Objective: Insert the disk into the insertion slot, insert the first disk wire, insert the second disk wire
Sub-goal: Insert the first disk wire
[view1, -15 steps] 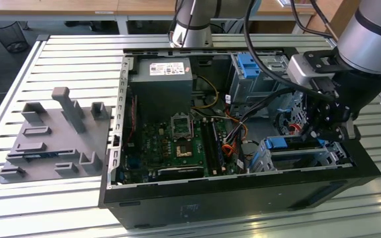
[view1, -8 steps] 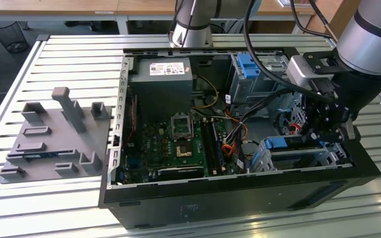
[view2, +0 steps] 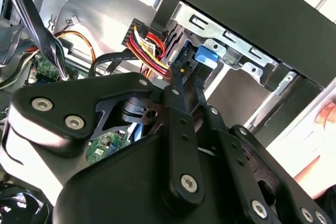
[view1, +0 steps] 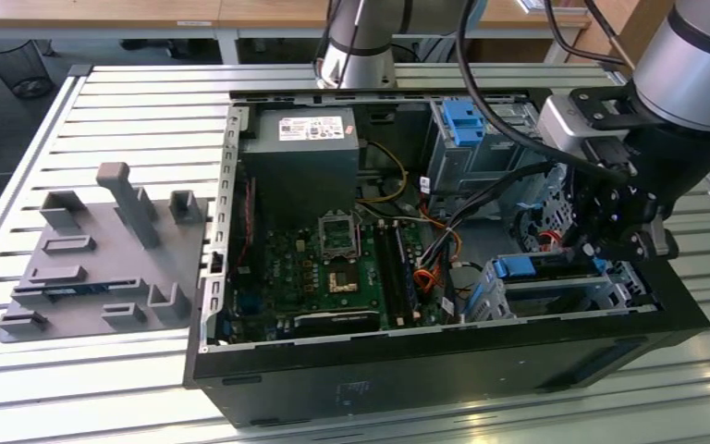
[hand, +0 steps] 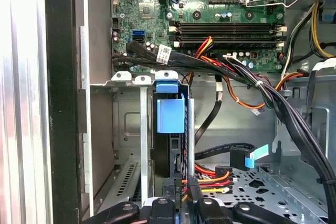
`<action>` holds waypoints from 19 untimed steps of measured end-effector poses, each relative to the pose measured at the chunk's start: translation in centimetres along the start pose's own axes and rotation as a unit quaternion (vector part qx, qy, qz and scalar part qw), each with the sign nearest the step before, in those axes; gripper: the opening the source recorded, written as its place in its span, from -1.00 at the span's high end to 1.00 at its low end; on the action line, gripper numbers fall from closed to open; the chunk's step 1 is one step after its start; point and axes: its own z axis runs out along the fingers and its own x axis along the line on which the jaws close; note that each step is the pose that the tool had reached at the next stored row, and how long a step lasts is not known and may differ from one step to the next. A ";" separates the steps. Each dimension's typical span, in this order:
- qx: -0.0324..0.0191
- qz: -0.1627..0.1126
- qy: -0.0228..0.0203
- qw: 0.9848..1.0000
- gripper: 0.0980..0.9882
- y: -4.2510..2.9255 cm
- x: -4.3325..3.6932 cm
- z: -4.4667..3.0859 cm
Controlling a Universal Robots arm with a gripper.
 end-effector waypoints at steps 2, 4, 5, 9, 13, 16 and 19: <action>0.000 0.000 0.000 1.000 0.68 -0.02 0.00 -0.31; -0.002 0.000 0.000 1.000 0.68 -0.08 -0.01 -0.53; -0.004 0.000 0.000 1.000 0.71 -0.11 0.00 -0.58; -0.007 0.000 0.000 1.000 0.98 -0.15 -0.01 -0.77; -0.008 0.000 0.000 1.000 0.98 -0.17 -0.01 -0.91; -0.009 0.000 0.000 1.000 0.98 -0.18 -0.01 -0.99; -0.010 0.000 0.001 1.000 0.98 -0.18 -0.01 -1.11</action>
